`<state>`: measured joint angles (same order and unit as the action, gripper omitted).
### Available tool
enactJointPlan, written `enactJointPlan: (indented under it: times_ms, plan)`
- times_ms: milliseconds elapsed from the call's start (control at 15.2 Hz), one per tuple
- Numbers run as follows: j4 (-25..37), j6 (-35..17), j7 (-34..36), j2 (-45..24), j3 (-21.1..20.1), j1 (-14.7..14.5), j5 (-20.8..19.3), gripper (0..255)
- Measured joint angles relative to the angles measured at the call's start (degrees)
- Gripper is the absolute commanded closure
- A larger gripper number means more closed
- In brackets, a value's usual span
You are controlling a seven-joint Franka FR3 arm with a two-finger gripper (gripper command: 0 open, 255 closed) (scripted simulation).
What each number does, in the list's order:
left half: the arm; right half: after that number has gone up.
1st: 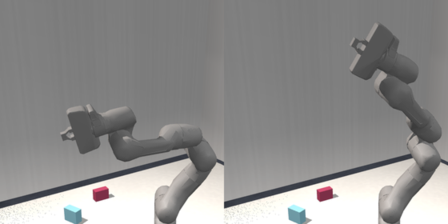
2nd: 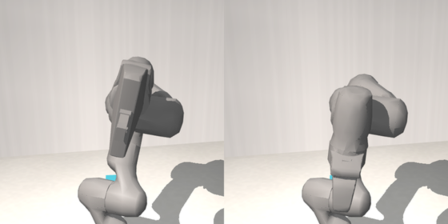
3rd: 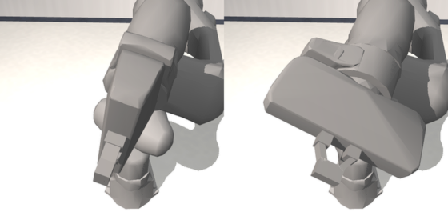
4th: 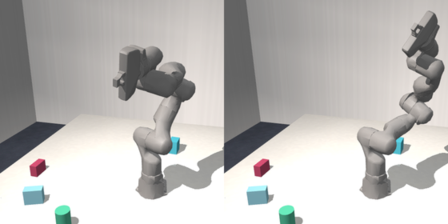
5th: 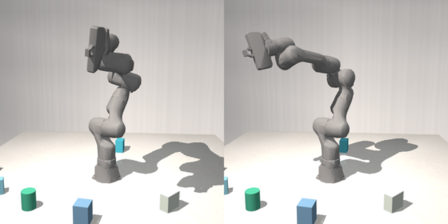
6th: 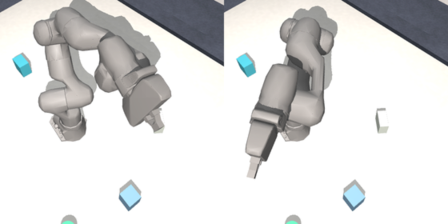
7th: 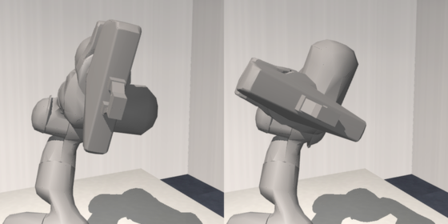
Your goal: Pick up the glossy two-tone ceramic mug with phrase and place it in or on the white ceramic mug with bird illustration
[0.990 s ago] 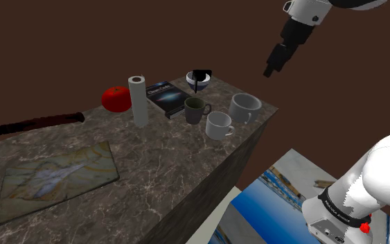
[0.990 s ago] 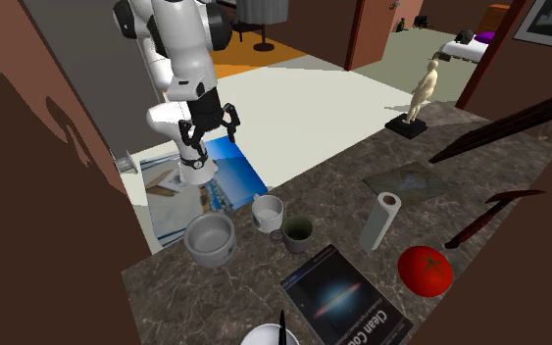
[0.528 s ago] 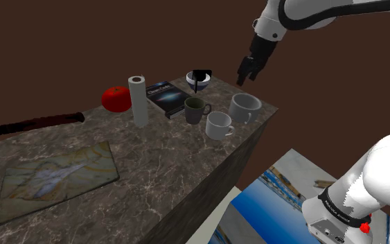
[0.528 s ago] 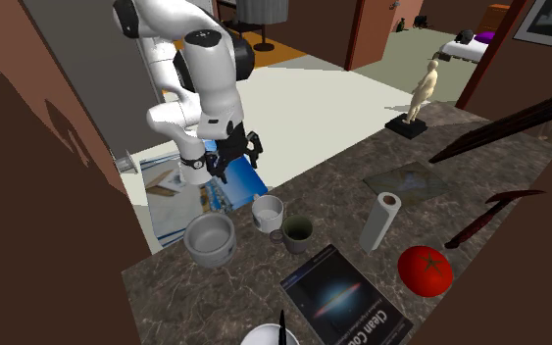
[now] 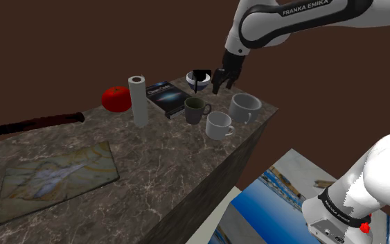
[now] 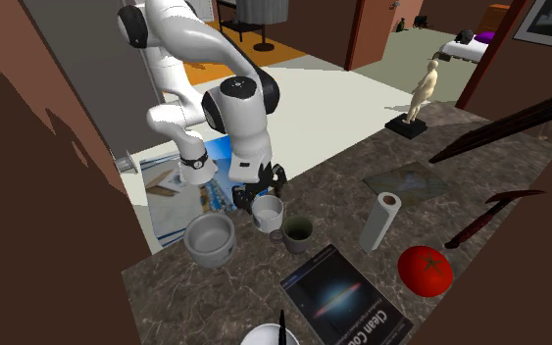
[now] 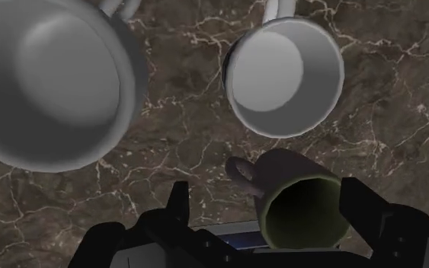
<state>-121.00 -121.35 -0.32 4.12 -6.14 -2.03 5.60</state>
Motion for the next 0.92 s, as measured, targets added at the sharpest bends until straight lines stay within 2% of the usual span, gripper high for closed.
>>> enactJointPlan:
  times_ms: [462, 924]
  plan:
    - [9.56, -4.08, 2.58, -14.82, -0.78, -1.0, -0.59, 0]
    - [9.95, -8.27, 3.02, -19.54, -0.89, -1.47, -0.88, 0]
